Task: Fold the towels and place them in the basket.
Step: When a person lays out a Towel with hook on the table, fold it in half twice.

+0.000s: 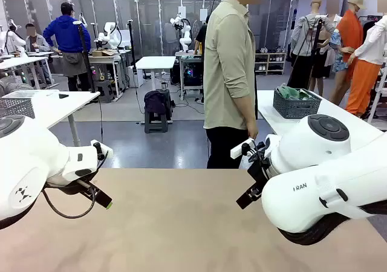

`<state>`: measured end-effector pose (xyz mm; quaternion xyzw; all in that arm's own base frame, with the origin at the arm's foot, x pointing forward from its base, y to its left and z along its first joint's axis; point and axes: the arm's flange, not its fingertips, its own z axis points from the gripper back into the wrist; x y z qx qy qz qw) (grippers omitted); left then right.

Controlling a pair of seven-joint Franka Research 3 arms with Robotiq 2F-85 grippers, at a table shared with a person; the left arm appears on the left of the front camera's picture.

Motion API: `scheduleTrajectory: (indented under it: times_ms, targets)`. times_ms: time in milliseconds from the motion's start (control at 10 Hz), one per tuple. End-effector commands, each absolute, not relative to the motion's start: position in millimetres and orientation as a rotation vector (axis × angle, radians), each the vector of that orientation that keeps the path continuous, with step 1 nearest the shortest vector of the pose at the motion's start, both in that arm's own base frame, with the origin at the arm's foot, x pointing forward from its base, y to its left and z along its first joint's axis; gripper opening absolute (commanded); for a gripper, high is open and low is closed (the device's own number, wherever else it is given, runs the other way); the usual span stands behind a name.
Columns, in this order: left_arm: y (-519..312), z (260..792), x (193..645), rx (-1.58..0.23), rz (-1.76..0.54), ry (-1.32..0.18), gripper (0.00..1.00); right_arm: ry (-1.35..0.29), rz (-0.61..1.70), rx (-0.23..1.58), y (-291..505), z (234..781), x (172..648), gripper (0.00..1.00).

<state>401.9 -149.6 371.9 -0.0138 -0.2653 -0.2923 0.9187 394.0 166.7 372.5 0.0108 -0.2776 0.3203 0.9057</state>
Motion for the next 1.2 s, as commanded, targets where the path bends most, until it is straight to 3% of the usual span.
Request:
scheduleTrajectory:
  times_ms: [0, 700, 900, 1100]
  targets:
    - [-149.8, 371.9, 401.8, -0.028, -0.601, -0.545, 1.00, -0.573, 0.662, 0.022, 166.7, 372.5, 394.0, 1.00]
    - [-149.8, 371.9, 401.9, -0.028, -0.602, -0.545, 1.00, -0.573, 0.663, 0.022, 166.7, 372.5, 394.0, 1.00]
    - [-145.6, 404.0, 411.5, -0.083, -0.620, -0.561, 1.00, -0.571, 0.677, 0.045, 153.7, 398.5, 397.6, 1.00]
    - [-129.6, 472.8, 423.6, -0.170, -0.609, -0.597, 1.00, -0.625, 0.672, 0.109, 126.9, 457.4, 396.9, 1.00]
